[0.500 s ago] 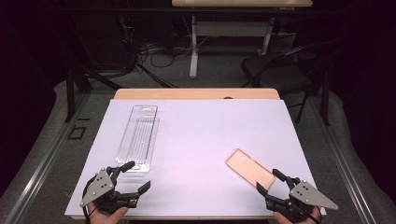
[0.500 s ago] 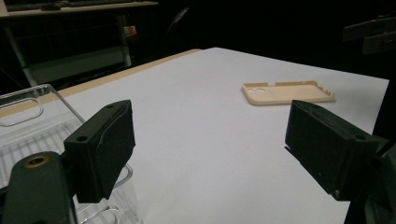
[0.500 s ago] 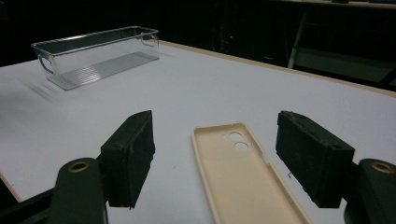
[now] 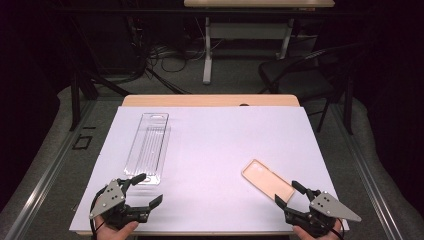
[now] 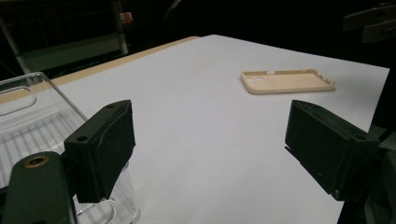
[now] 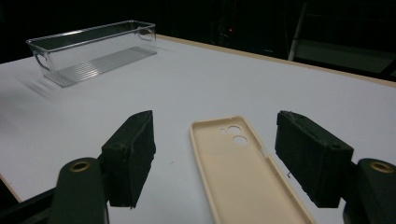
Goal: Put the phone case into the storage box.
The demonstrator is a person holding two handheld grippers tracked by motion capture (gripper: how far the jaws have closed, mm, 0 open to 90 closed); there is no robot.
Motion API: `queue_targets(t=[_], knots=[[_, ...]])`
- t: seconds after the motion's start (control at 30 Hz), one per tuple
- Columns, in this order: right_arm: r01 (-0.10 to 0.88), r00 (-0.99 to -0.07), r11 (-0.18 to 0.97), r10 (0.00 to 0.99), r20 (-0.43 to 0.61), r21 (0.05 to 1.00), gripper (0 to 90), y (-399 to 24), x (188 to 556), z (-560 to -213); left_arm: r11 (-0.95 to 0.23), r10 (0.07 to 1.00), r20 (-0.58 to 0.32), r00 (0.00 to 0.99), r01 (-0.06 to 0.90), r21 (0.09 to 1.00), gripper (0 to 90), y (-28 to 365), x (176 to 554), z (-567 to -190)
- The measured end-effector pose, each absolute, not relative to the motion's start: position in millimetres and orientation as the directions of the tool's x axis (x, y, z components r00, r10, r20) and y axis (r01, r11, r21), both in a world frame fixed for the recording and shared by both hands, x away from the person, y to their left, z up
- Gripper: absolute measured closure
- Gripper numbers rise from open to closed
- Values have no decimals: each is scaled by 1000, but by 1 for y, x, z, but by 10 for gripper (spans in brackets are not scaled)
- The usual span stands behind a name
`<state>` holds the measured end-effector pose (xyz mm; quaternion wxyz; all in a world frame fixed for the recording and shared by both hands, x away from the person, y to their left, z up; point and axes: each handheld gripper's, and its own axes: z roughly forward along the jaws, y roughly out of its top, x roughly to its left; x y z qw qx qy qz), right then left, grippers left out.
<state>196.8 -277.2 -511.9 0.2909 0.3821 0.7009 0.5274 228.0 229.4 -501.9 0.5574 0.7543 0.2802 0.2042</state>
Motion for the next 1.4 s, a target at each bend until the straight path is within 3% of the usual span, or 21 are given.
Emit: queue_targets(t=[0.2,0.37,0.47,0.63,1.13,1.4], knots=[[288,-519,171,855,3,942,284,-276,200,-509,-272,659,-39,751,286,919,162,226,238,-500],[378,-517,192,855,34,906,335,-279,208,-508,-289,680,-70,730,355,889,162,227,245,-499],[479,-516,231,855,58,847,339,-276,219,-511,-301,697,-109,708,427,853,162,229,253,-497],[521,-522,289,852,32,803,341,-270,225,-510,-302,715,-151,683,496,814,162,234,260,-497],[593,-525,333,850,39,733,347,-267,244,-493,-339,727,-156,669,546,766,162,229,278,-473],[573,-530,330,847,32,750,334,-260,264,-459,-349,712,-141,687,521,779,162,217,305,-440]])
